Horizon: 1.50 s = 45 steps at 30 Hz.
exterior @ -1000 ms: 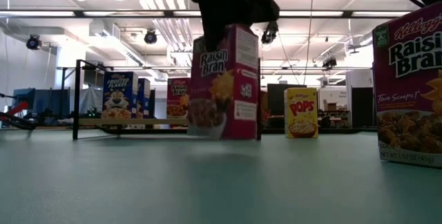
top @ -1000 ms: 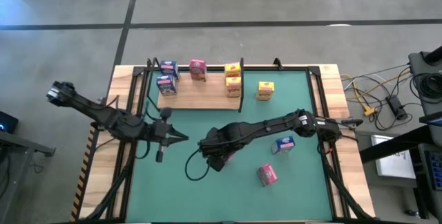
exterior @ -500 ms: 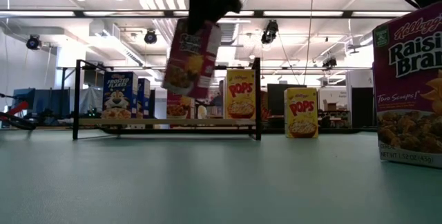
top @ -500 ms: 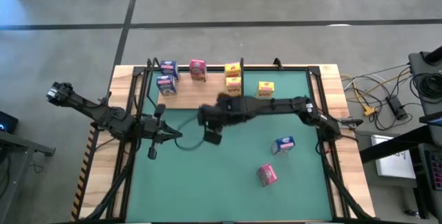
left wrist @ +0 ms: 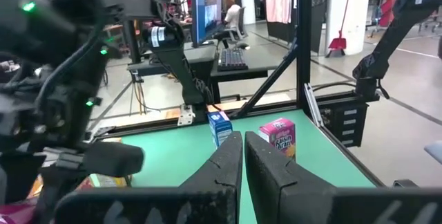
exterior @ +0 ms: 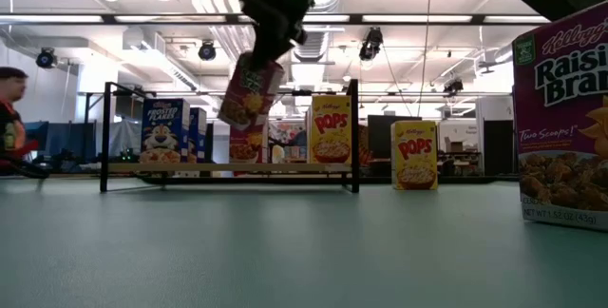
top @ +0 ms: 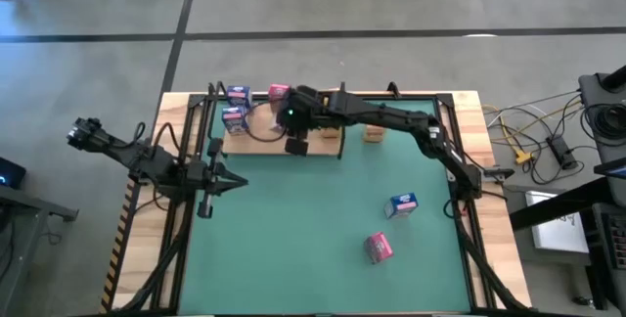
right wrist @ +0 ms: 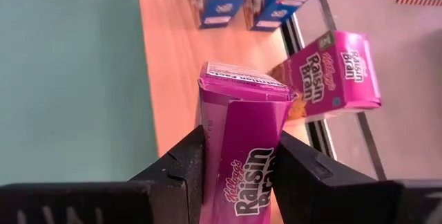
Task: Stack cereal on shelf
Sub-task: Put the left pink cereal box on the shelf
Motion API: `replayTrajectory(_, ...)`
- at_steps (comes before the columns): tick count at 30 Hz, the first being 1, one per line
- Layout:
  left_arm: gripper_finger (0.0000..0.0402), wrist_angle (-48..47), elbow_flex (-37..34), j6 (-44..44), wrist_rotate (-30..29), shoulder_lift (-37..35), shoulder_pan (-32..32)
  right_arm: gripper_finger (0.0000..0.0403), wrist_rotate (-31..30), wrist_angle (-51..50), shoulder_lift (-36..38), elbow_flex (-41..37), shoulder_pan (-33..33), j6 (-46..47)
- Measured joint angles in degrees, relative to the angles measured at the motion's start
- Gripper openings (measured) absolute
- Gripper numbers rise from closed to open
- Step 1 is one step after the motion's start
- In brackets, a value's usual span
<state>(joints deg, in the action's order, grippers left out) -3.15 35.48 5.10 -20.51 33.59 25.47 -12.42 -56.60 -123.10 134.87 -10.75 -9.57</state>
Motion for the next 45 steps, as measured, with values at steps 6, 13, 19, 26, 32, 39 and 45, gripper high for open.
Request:
replayTrajectory(6, 0.0, -0.13, -0.28, 0.0, 0.0, 0.08, 0.0, 0.0123, 2.53, 0.06, -0.81, -0.05, -2.86, -6.69)
replayTrajectory(13, 0.0, -0.12, -0.28, -0.01, 0.0, 0.21, 0.0, 0.0123, 5.17, 1.89, -3.01, -0.07, -3.17, -10.23)
replayTrajectory(19, 0.0, -0.1, -0.33, -0.02, 0.0, 0.44, 0.0, 0.0123, 4.95, 2.48, -4.86, -0.09, -3.14, -12.44)
replayTrajectory(26, 0.0, 0.08, -0.37, -0.17, 0.0, 0.88, 0.0, 0.0123, 4.91, 2.67, -4.92, -0.09, -3.17, -12.79)
replayTrajectory(32, 0.0, 0.5, -0.37, -1.09, 0.0, 1.44, 0.0, 0.0126, 4.91, 2.63, -4.92, -0.09, -3.17, -13.65)
replayTrajectory(39, 0.0, 0.63, -0.37, -1.11, 0.0, 1.69, 0.0, 0.0169, 4.89, 2.67, -4.92, -0.09, -3.17, -13.59)
replayTrajectory(45, 0.0, 1.11, -0.37, -1.31, 0.0, 1.69, 0.0, 0.0195, 4.89, 3.31, -4.92, -0.09, -3.17, -13.54)
